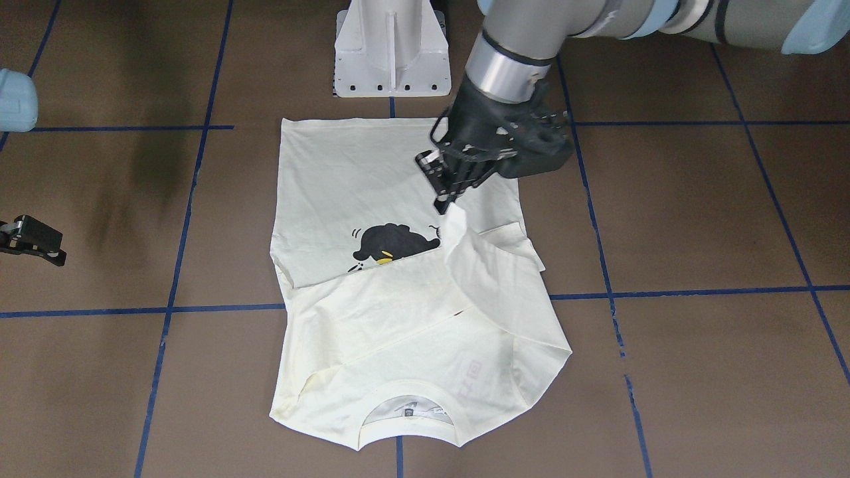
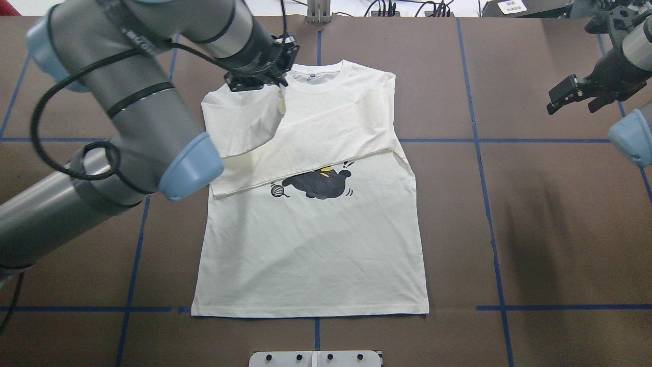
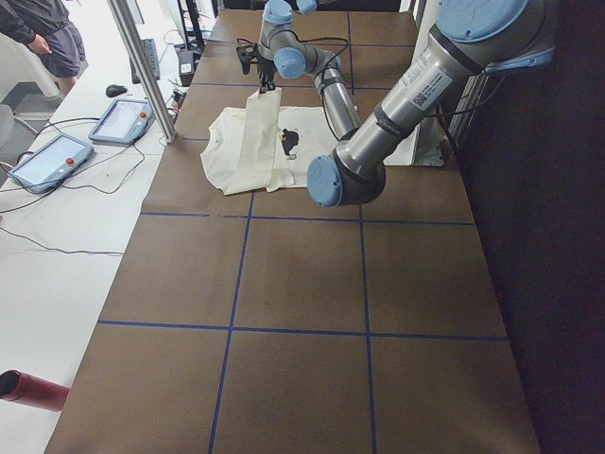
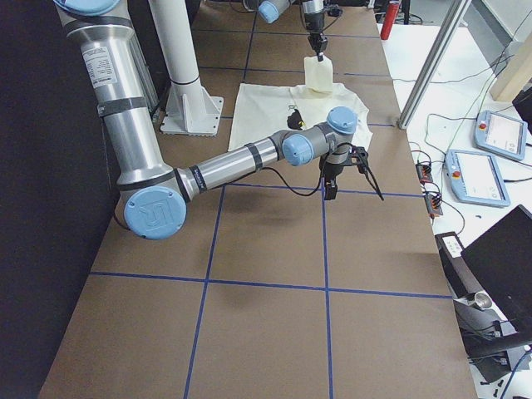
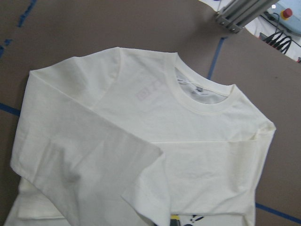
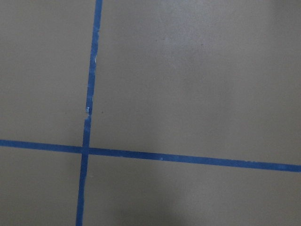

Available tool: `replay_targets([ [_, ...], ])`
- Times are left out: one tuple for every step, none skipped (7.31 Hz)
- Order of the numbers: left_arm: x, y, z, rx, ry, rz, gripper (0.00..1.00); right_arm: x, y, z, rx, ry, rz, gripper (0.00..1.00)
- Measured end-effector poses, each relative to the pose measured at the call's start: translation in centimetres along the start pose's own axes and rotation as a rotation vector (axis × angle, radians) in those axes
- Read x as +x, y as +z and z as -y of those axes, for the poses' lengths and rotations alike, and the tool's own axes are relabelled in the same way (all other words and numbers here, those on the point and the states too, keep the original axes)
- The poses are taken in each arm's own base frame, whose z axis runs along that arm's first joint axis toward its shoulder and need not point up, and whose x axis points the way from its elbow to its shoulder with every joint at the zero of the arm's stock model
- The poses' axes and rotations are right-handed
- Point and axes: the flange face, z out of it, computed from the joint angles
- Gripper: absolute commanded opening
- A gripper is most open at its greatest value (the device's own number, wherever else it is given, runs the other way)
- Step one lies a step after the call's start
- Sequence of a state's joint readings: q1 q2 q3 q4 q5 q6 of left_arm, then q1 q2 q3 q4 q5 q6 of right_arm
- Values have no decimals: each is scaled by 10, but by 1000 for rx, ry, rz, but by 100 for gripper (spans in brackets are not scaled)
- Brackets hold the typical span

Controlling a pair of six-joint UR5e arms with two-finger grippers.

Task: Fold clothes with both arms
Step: 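Fold the held sleeve across the chest with the left gripper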

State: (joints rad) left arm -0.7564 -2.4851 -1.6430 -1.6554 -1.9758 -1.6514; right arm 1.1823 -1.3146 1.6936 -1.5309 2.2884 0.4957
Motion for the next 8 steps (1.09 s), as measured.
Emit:
replay_targets([
  [30, 46, -28, -24, -39, -16, 0, -1, -1, 1, 1, -1, 1, 100],
  [46, 93, -59, -28, -60, -24, 0, -2, -1, 2, 3, -1, 2, 100],
  [57, 133, -89, -31, -72, -21, 0, -2, -2, 2, 4, -2, 2, 100],
  [65, 164, -115, -30, -85, -17, 64, -3, -2, 3, 5, -2, 2, 100],
  [73, 189, -140, -25, -100, -25, 100, -3, -2, 3, 5, -2, 1, 100],
  [79, 206, -161, -30, -91, -45, 100, -2, -1, 3, 3, -1, 1, 100],
  [81, 215, -177, -40, -46, -63, 100, -1, 0, 3, 1, 3, 0, 100],
  [80, 218, -183, -43, 6, -72, 100, -2, 0, 3, 1, 7, 0, 100],
])
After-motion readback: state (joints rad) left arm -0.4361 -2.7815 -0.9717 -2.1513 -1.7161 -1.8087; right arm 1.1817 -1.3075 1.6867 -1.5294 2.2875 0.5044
